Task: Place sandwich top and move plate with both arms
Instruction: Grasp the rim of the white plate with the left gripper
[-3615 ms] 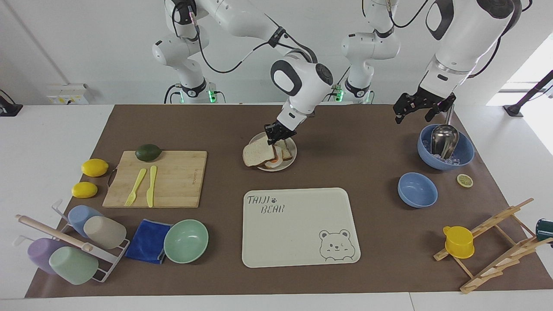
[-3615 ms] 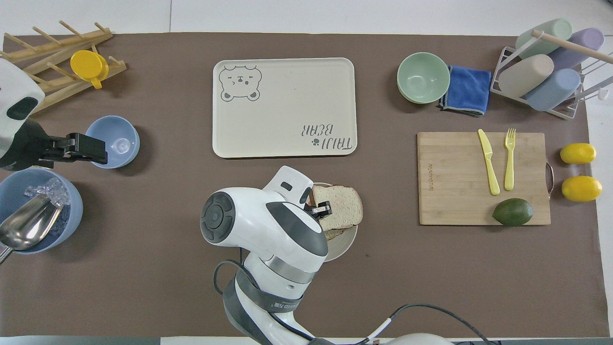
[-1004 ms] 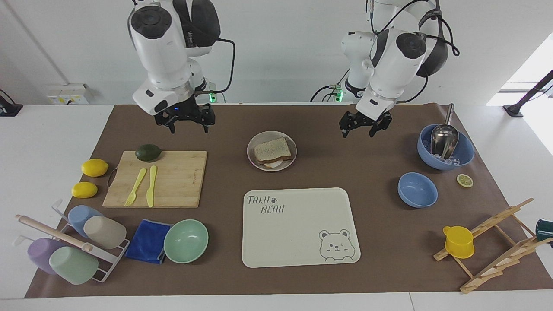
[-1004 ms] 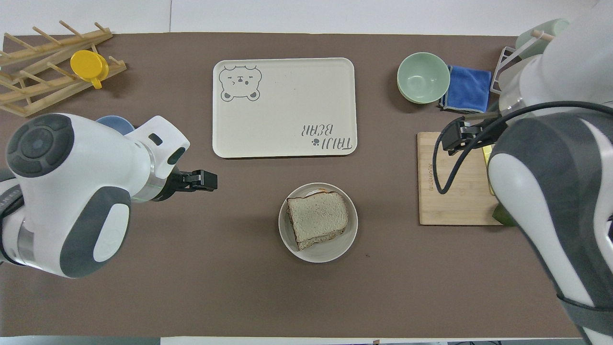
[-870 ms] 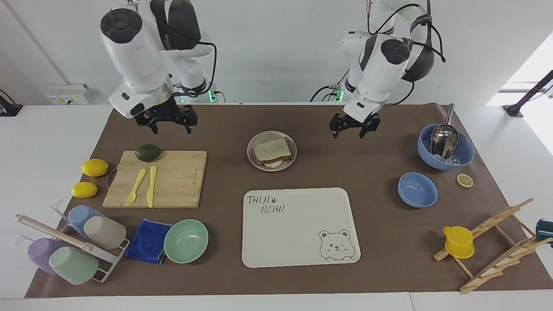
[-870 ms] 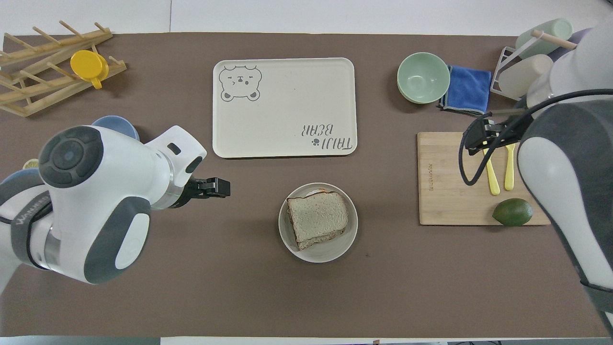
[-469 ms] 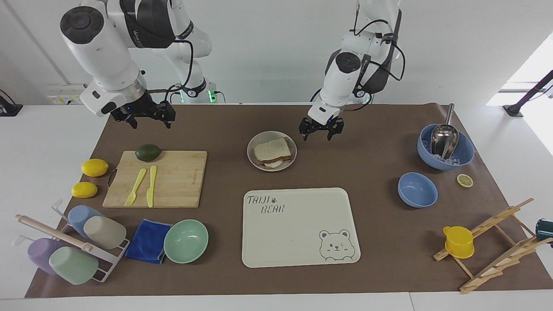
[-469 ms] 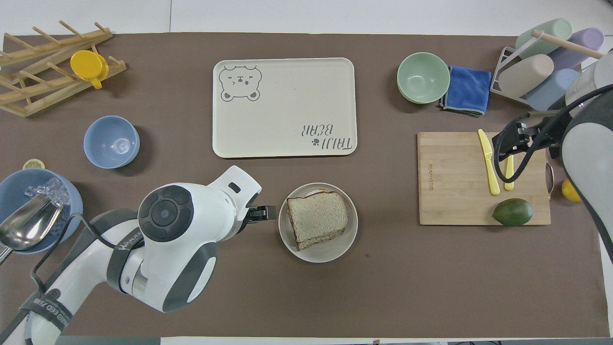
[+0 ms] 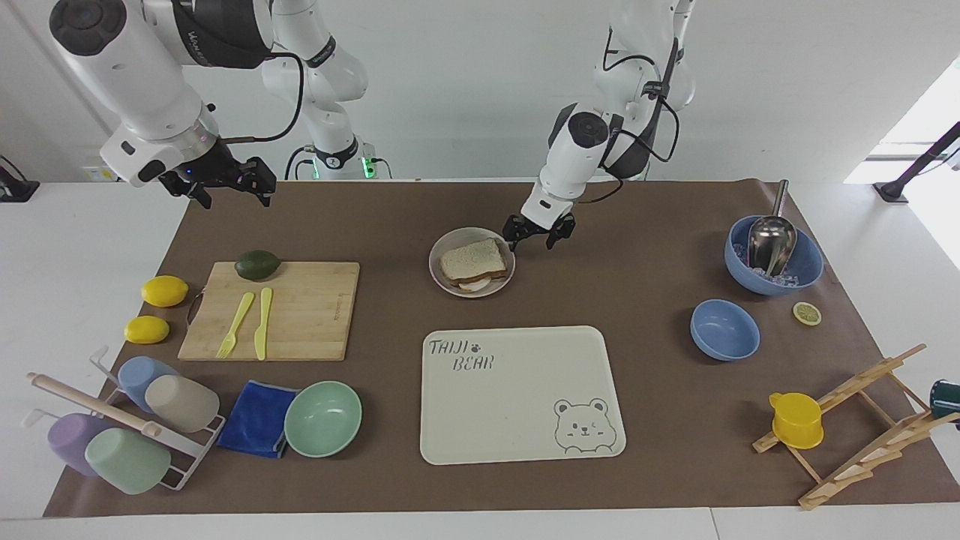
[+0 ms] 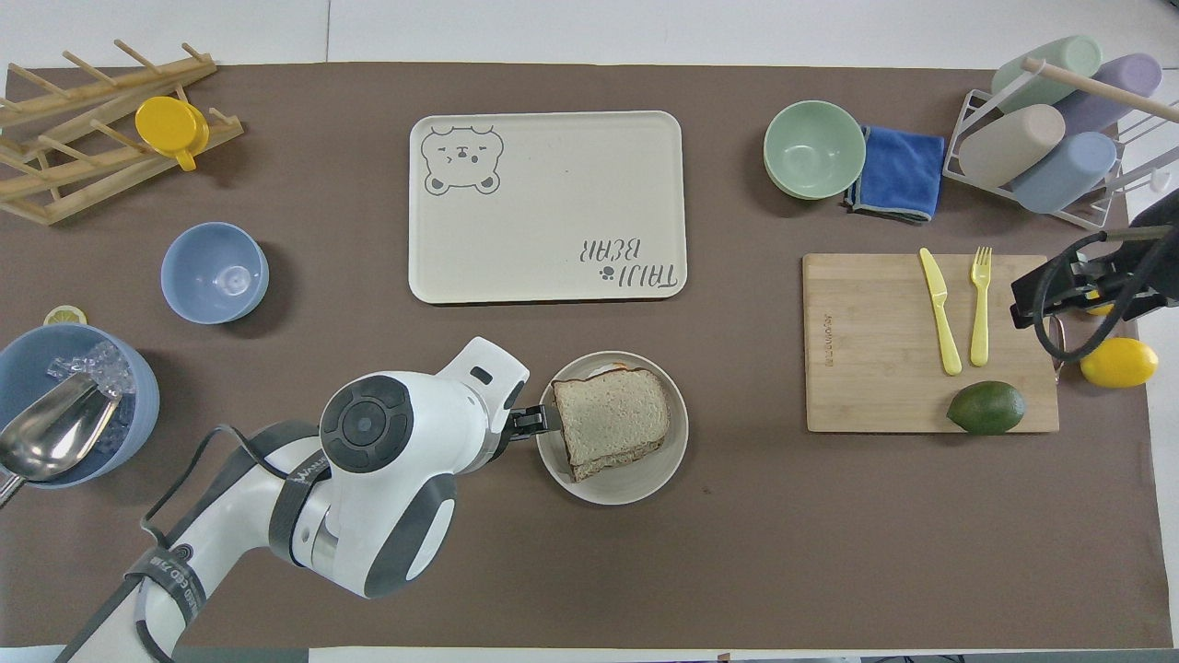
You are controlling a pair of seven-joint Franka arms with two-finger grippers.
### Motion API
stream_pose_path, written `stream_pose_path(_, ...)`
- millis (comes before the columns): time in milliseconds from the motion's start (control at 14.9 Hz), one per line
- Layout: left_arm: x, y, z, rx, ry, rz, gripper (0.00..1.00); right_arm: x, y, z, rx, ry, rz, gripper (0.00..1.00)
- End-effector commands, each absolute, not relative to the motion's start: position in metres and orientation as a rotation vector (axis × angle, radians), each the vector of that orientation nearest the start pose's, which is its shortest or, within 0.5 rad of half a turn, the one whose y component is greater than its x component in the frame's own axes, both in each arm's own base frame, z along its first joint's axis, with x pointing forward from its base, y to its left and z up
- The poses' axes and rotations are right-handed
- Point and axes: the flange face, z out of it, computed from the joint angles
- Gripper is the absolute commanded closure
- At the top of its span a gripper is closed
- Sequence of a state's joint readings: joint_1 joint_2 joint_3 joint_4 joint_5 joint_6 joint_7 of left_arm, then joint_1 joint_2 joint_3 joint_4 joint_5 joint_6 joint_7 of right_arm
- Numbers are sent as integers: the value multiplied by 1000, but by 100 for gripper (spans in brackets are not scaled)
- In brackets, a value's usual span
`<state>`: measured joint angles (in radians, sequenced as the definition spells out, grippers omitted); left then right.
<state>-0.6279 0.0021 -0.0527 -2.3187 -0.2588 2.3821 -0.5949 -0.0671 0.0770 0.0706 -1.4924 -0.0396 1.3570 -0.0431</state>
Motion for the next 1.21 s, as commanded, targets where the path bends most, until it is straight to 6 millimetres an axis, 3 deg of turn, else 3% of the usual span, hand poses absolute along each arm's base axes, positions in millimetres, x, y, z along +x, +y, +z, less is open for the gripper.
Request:
stream_pose_path(0, 393, -332, 333, -3326, -202, 94, 9, 545, 9, 609, -3135, -122, 324, 0)
stream_pose_path(268, 392, -337, 321, -3325, -206, 103, 16, 539, 15, 608, -3138, -120, 326, 0)
stream_pose_path(469, 391, -339, 318, -3324, -197, 105, 26, 523, 18, 608, -3139, -127, 339, 0)
stream_pose_path(669, 387, -348, 307, -3327, -175, 88, 32, 528, 21, 611, -3146, -127, 295, 0)
stream_pose_path(803, 387, -349, 304, -3326, -174, 87, 36, 529, 3, 612, -3143, -77, 286, 0)
stream_pose_path(937, 387, -349, 304, -3326, -172, 86, 42, 527, 11, 611, -3143, -103, 295, 0)
stream_pose_path(1138, 388, -349, 303, -3326, -170, 86, 54, 529, 8, 610, -3143, -89, 290, 0)
